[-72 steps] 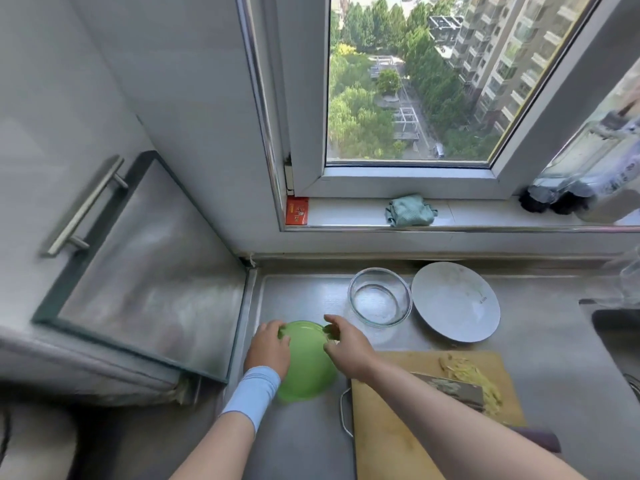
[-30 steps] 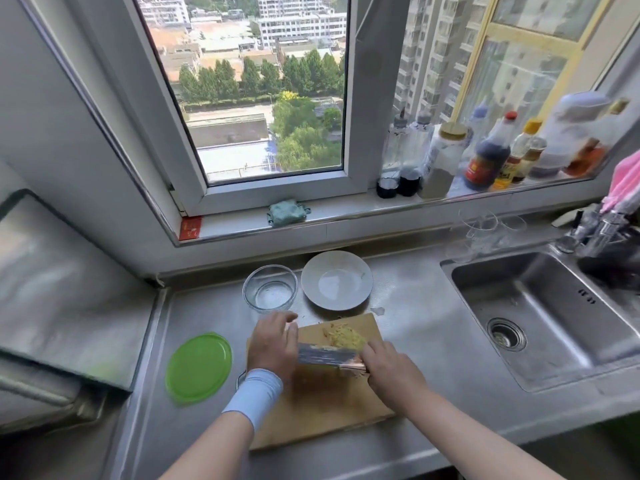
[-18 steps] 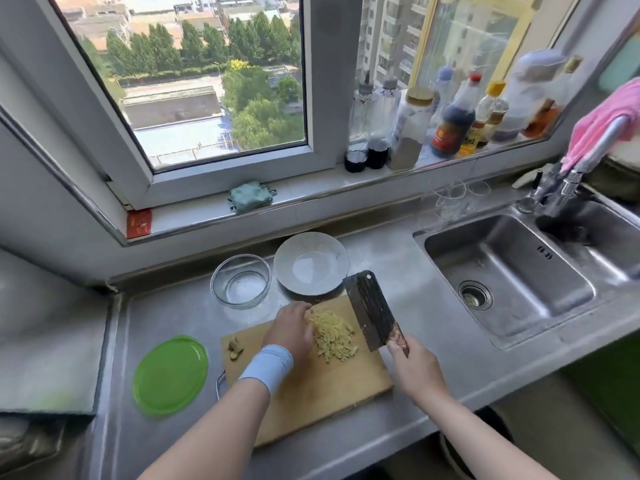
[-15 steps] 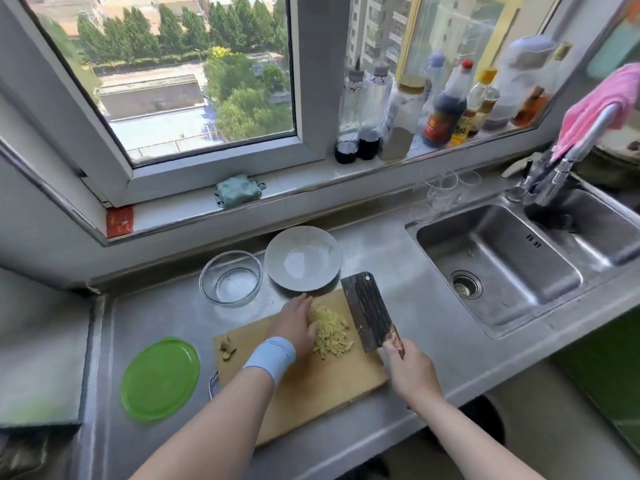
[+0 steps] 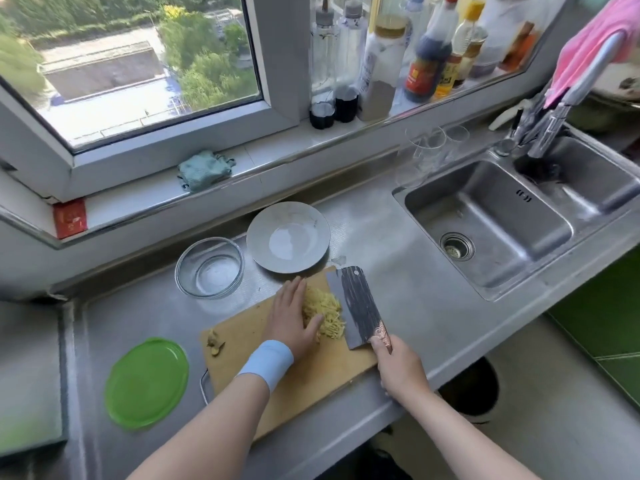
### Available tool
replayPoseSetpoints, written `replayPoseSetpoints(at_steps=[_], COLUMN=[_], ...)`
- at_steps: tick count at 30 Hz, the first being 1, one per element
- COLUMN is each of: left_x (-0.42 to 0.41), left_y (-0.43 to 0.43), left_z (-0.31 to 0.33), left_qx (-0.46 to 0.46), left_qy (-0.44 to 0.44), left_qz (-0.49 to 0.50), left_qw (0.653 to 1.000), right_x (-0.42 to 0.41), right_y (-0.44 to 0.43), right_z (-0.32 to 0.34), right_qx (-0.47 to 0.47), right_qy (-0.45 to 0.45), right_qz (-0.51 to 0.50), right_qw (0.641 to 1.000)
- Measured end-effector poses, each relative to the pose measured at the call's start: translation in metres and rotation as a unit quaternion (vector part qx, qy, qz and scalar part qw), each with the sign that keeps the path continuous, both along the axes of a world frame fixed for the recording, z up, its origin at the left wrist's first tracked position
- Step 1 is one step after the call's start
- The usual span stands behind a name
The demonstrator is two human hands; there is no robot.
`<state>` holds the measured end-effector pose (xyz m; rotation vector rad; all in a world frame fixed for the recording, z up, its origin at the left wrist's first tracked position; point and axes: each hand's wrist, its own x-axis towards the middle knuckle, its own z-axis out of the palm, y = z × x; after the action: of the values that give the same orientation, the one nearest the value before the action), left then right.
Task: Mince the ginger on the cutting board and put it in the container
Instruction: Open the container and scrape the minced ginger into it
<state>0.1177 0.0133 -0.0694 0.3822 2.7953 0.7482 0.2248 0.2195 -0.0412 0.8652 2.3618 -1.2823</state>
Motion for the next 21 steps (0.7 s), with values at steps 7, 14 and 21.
replayPoseSetpoints(at_steps=[7, 14, 21], left_x=[0.003, 0.015, 0.005], left_y=[0.015, 0.015, 0.025], left_z=[-0.015, -0.018, -0.022], left_qx=[0.061, 0.171, 0.127], left_qy=[-0.009, 0.089, 0.038], left_qz=[0.043, 0.125, 0.059], left_qw=[0.997, 0.973, 0.989], right_x=[-0.001, 0.003, 0.003], right_y=[-0.019, -0.041, -0.047], right_z=[-0.002, -0.003, -0.008], right_qx=[0.009, 0.02, 0.022], right_qy=[-0.003, 0.015, 0.01], right_qz=[0.046, 0.046, 0.047], right_qw=[0.999, 0.999, 0.999])
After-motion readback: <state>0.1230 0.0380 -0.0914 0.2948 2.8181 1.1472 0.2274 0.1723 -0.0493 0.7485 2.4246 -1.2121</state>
